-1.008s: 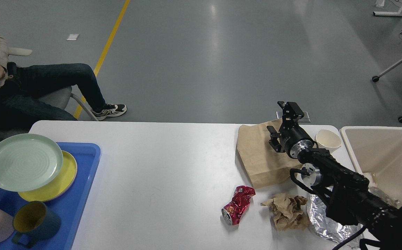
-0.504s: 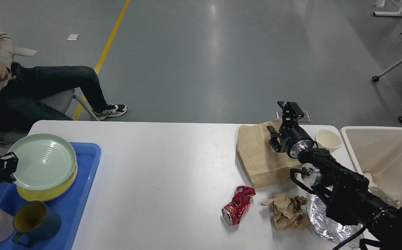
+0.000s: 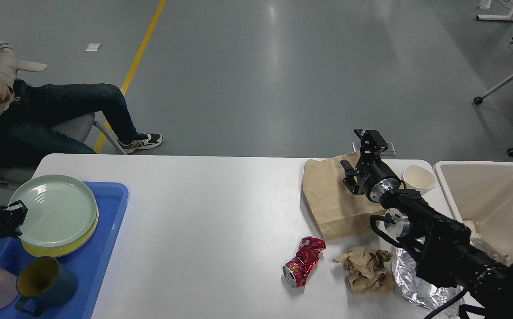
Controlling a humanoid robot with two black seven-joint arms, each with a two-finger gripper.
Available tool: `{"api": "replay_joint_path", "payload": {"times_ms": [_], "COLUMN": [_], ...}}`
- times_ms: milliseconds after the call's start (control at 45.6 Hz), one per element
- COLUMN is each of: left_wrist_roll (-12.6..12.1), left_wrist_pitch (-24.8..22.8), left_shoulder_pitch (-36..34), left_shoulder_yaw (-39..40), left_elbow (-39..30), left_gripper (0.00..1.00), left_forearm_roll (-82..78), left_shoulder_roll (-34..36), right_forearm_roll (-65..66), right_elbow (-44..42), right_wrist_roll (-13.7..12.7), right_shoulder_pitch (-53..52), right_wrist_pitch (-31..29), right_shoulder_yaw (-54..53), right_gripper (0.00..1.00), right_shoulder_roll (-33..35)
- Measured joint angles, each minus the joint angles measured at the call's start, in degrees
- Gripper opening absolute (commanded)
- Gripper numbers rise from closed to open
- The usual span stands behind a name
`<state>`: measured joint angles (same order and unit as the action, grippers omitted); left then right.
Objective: Tidy desktop
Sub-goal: 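Lift the green plate and stack it onto the yellow plate, then release the green plate and open the left gripper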
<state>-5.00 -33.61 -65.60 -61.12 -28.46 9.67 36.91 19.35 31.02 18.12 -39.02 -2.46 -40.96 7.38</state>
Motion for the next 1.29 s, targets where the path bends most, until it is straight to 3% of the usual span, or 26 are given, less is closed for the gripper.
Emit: {"api": "replay_joint_path", "payload": {"times_ms": [307, 438, 1293], "left_wrist_roll": [0.05, 0.06, 0.27], "left_wrist_pitch": [5.44, 7.47, 1.8], "left_shoulder_pitch": [2.62, 3.52, 3.29], "left_shoulder_yaw": [4.56, 7.64, 10.41], "left_elbow": [-0.03, -0.07, -5.49], "left_gripper": [0.82, 0.92, 0.96], "left_forearm_roll": [-0.01, -0.01, -0.01], "left_shoulder_roll": [0.0, -0.07, -0.28], "right_forearm_roll": [-0.02, -0.03, 0.0], "right_elbow": [0.0, 0.0, 0.0], "right_wrist_roll": [-0.01, -0.01, 0.0], "right_shoulder_pitch": [0.0, 0.0, 0.0], "right_wrist_pitch": [0.0, 0.0, 0.0], "right_shoulder_yaw": [0.0, 0.0, -0.01], "right_gripper": [1.0, 1.0, 1.0], "right_shoulder_roll": [0.0, 0.0, 0.0]}}
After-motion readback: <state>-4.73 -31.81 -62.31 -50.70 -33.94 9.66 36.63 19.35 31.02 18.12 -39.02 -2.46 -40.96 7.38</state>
